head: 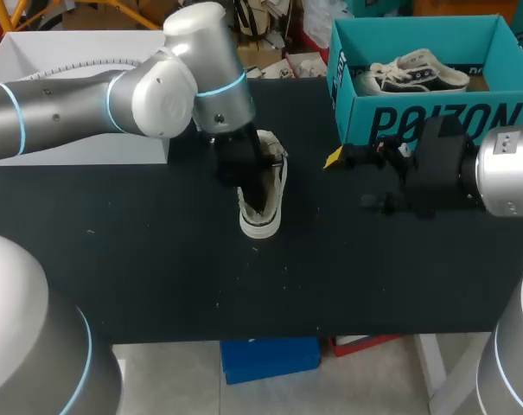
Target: Take the shoe out of the shoebox, open the shoe tongue, remove and reinsert the insole, then place the shoe into the shoebox
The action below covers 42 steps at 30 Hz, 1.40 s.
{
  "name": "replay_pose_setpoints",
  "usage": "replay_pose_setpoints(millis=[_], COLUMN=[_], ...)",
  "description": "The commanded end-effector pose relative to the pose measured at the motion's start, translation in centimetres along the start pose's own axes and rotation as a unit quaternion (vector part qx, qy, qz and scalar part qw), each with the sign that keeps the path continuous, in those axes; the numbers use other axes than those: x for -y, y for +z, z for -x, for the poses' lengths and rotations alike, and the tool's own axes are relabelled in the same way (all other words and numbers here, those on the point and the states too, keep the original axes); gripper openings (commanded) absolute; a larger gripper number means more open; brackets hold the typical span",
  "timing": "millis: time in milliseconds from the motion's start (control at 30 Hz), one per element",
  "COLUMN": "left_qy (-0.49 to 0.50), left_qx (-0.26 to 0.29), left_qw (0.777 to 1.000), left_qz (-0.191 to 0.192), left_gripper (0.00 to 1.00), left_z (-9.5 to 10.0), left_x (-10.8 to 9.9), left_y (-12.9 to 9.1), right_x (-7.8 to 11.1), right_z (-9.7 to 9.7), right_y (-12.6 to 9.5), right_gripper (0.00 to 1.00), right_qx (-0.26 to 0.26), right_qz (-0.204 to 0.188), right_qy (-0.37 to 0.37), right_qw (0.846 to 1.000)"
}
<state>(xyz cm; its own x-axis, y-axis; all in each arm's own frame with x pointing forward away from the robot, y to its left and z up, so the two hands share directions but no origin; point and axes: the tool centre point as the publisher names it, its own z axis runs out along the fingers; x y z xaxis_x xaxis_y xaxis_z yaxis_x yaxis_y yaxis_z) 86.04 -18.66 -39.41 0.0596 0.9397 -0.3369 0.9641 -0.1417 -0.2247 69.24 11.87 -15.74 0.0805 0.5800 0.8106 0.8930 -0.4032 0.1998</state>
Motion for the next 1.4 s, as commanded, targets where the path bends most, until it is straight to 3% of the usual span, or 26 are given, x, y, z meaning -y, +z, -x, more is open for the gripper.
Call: replay_pose_setpoints(millis=[33, 67, 267, 367, 567, 633, 700, 733, 767, 967, 1000, 1033, 1400], left_qy=[0.001, -0.001, -0.012, -0.020, -0.035, -0.036, -0.036, -0.037, -0.037, -0.053, -0.061, -0.065, -0.147], left_qx=[0.020, 0.028, 0.047, 0.049, 0.051, 0.049, 0.047, 0.046, 0.046, 0.080, 0.093, 0.100, 0.189], left_qw=[1.000, 0.999, 0.998, 0.998, 0.997, 0.996, 0.996, 0.996, 0.996, 0.993, 0.991, 0.990, 0.967], left_qz=[0.011, 0.016, 0.038, 0.042, 0.054, 0.058, 0.061, 0.067, 0.069, 0.068, 0.068, 0.068, 0.086], left_gripper=[0.07, 0.00, 0.00, 0.05, 0.45, 0.81, 0.85, 0.96, 1.00, 1.00, 0.40, 0.01, 0.00], left_z=[-0.7, -0.6, -0.9, -1.3, -2.1, -2.2, -2.3, -2.3, -2.3, -2.5, -2.4, -2.5, -2.2], left_x=[1.5, 1.6, 2.2, 2.5, 2.7, 2.8, 2.8, 2.7, 2.7, 2.2, 1.9, 1.7, -2.9], left_y=[-3.7, -4.3, -7.5, -8.6, -10.3, -10.5, -10.7, -10.9, -11.0, -11.5, -11.7, -11.7, -12.7], right_x=[0.1, 0.1, 0.1, 0.1, 0.1, 0.1, 0.1, 0.1, 0.1, 0.1, 0.1, 0.1, 0.1], right_z=[0.0, 0.0, 0.0, 0.0, 0.0, 0.0, 0.0, 0.0, 0.0, 0.0, 0.0, 0.0, 0.0], right_y=[0.0, 0.0, 0.0, 0.0, 0.0, 0.0, 0.0, 0.0, 0.0, 0.0, 0.0, 0.0, 0.0], right_gripper=[1.00, 1.00, 1.00, 1.00, 1.00, 1.00, 1.00, 1.00, 1.00, 1.00, 1.00, 1.00, 1.00], right_qx=[0.001, 0.001, 0.001, 0.001, 0.001, 0.001, 0.001, 0.001, 0.001, 0.001, 0.001, 0.001, 0.001], right_qz=[0.000, 0.000, 0.000, 0.000, 0.000, 0.000, 0.000, 0.000, 0.000, 0.000, 0.000, 0.000, 0.000], right_qy=[0.000, 0.000, 0.000, 0.000, 0.000, 0.000, 0.000, 0.000, 0.000, 0.000, 0.000, 0.000, 0.000], right_qw=[1.000, 1.000, 1.000, 1.000, 1.000, 1.000, 1.000, 1.000, 1.000, 1.000, 1.000, 1.000, 1.000])
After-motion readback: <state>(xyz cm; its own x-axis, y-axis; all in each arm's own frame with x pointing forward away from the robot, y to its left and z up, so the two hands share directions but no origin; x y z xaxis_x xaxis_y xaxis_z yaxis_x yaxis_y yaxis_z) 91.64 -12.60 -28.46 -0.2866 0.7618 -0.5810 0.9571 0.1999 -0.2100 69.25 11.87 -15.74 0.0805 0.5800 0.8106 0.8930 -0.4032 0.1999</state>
